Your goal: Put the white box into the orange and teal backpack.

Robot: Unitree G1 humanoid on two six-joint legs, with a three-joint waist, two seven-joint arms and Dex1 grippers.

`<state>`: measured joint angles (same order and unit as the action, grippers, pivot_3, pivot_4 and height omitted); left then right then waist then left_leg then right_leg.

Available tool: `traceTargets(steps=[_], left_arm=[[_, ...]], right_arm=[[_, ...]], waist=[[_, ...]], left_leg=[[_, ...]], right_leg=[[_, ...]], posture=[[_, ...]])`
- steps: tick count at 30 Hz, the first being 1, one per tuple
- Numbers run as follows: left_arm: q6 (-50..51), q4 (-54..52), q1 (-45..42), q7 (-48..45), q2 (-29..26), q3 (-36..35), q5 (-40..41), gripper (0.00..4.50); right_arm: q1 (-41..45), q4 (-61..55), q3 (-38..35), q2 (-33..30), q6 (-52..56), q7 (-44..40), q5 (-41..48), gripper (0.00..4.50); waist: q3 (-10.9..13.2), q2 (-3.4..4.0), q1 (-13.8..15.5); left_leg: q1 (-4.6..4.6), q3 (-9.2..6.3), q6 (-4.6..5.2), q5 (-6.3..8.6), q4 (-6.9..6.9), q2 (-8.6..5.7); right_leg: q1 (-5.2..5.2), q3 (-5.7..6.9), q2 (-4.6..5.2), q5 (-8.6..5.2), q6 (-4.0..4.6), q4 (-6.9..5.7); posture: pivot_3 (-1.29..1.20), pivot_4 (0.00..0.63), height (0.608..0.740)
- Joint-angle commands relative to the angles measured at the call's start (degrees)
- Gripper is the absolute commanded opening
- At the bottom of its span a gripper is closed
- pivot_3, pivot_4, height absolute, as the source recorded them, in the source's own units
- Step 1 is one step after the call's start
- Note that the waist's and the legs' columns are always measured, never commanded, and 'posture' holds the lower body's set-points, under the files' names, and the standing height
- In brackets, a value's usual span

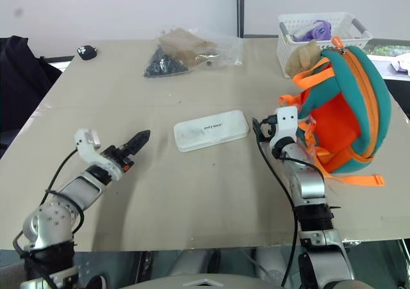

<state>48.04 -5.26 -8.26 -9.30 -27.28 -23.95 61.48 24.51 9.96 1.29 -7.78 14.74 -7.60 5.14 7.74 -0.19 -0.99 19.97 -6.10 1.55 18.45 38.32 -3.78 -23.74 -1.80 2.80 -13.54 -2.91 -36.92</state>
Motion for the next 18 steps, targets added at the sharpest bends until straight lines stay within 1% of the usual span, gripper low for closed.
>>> traceTargets(steps=[1,2,3,4,5,6,7,9,12,18], left_arm=[[5.35,3.79,-4.32,-3.25,-3.77,1.82,-0.43,4.5],[6.98,5.21,-5.53,-5.23,-4.92,2.27,-0.12,4.5],[8.52,6.33,-6.41,-8.01,-6.15,2.8,0.31,4.5],[10.54,7.75,-7.34,-10.7,-7.42,3.34,0.9,4.5],[12.43,9.54,-8.39,-12.88,-8.58,4.06,0.77,4.5],[14.17,11.48,-9.63,-15.29,-9.87,5.39,0.04,4.5],[15.91,13.59,-11.08,-17.28,-10.61,6.45,-0.41,4.5],[19.43,17.33,-13.88,-21.38,-11.55,9.0,-1.19,4.5],[22.26,21.96,-17.42,-26.85,-12.2,13.79,-4.42,4.5],[25.73,35.42,-26.01,-30.29,-8.82,13.86,-8.36,4.5]], right_arm=[[3.79,4.9,2.72,-0.41,-6.68,1.15,-5.26,2.39],[4.55,6.66,2.9,-0.26,-7.61,1.28,-5.84,2.05],[5.12,8.23,2.82,-0.09,-8.31,1.46,-6.18,1.52],[5.67,9.66,2.99,-0.22,-9.07,1.38,-6.7,1.22],[6.16,10.9,3.44,-0.49,-10.09,0.91,-7.32,0.7],[6.59,12.0,4.0,-0.73,-11.47,0.23,-7.94,0.33],[6.96,12.89,4.51,-0.84,-12.68,-0.52,-8.42,0.1],[7.41,14.06,5.42,-0.85,-14.18,-1.75,-9.06,0.1],[7.84,15.22,6.49,-0.66,-16.79,-3.28,-9.81,0.1],[9.09,16.75,8.27,0.93,-20.75,-5.61,-10.3,0.1]], waist=[[0.0,0.0,-0.28],[0.01,0.01,-0.47],[0.0,0.01,-0.68],[0.0,0.0,-1.0],[0.01,0.01,-1.28],[0.01,0.01,-1.42],[0.01,0.02,-1.51],[0.02,0.03,-1.54],[0.02,0.03,-1.65],[0.0,0.04,-1.49]], left_leg=[[0.02,0.01,-0.01,0.0,-0.01,0.0],[0.02,0.0,-0.03,-0.02,-0.01,0.01],[0.01,-0.01,-0.09,-0.06,-0.03,0.02],[0.01,-0.03,-0.12,-0.07,-0.03,0.02],[0.01,-0.06,-0.13,-0.07,-0.03,0.03],[0.01,-0.07,-0.13,-0.08,-0.04,0.03],[0.01,-0.08,-0.13,-0.08,-0.04,0.02],[0.01,-0.1,-0.14,-0.08,-0.04,0.02],[0.0,-0.1,-0.14,-0.09,-0.04,0.01],[-0.01,-0.27,-0.21,-0.13,-0.01,-0.03]], right_leg=[[-0.04,-0.02,0.01,0.0,0.0,0.0],[-0.05,-0.01,0.04,0.0,0.0,-0.02],[-0.05,0.0,0.1,0.0,0.0,-0.05],[-0.06,0.0,0.1,0.0,0.01,-0.05],[-0.06,0.02,0.12,0.0,0.01,-0.08],[-0.06,0.03,0.11,0.0,0.01,-0.08],[-0.06,0.04,0.09,0.0,0.01,-0.09],[-0.06,0.06,-0.06,0.0,0.01,-0.1],[-0.06,0.04,-0.05,0.0,0.01,-0.12],[-0.06,0.18,0.0,0.0,0.01,-0.15]], posture=[[0.0,0.15,0.74],[0.0,0.15,0.74],[0.0,0.15,0.74],[0.0,0.15,0.74],[0.0,0.15,0.74],[0.0,0.15,0.74],[0.0,0.15,0.74],[0.0,0.15,0.74],[0.0,0.15,0.74],[0.0,0.15,0.74]])
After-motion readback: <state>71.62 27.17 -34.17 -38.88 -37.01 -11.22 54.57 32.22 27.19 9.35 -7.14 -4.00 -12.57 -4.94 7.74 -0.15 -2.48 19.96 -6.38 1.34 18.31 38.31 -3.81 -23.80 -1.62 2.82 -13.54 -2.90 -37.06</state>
